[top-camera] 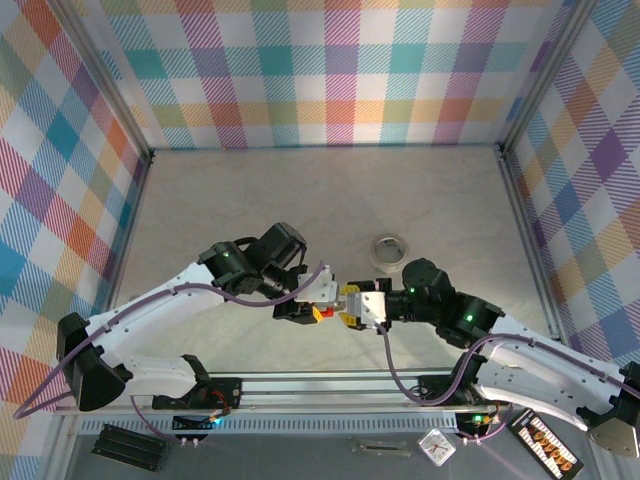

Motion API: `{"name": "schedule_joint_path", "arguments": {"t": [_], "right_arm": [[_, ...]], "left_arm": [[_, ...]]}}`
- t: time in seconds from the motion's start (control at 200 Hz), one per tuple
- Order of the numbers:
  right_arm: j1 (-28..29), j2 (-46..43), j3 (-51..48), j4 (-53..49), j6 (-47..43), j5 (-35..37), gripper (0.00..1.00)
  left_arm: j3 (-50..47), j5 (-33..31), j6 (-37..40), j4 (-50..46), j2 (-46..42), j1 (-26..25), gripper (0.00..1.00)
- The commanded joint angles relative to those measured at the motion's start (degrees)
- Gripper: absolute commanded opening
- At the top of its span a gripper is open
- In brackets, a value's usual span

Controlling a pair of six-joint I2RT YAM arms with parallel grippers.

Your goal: Unlock with the key

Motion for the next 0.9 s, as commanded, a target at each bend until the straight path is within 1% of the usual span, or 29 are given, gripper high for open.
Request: {"name": "schedule_joint_path", "arguments": {"t": [0.0, 0.275, 0.56, 0.785, 0.895], "right_arm": [[0.5, 0.0, 1.4, 1.3, -1.1, -1.1, 0.42], [0.5, 0.5, 1.2, 1.9, -1.1, -1.7, 0.39], [0.6, 1.9, 1.7, 0.8, -0.9, -3.1, 0.31], [0.6, 2.0, 1.8, 0.4, 0.1, -3.4, 0.18], [0.6, 2.5, 2.1, -0.1, 1.5, -3.4, 0.1]], "left_arm": [[1.8, 2.6, 0.3, -0.7, 0.2, 0.5, 0.0], [2.1, 3.1, 0.3, -0.9, 0.6, 0.4, 0.0], [2.3, 3.2, 0.2, -1.0, 0.9, 0.4, 0.0], [2.2, 2.9, 0.1, -0.6, 1.1, 0.4, 0.0], [2.0, 2.2, -0.3, -0.1, 1.0, 0.4, 0.0]]}}
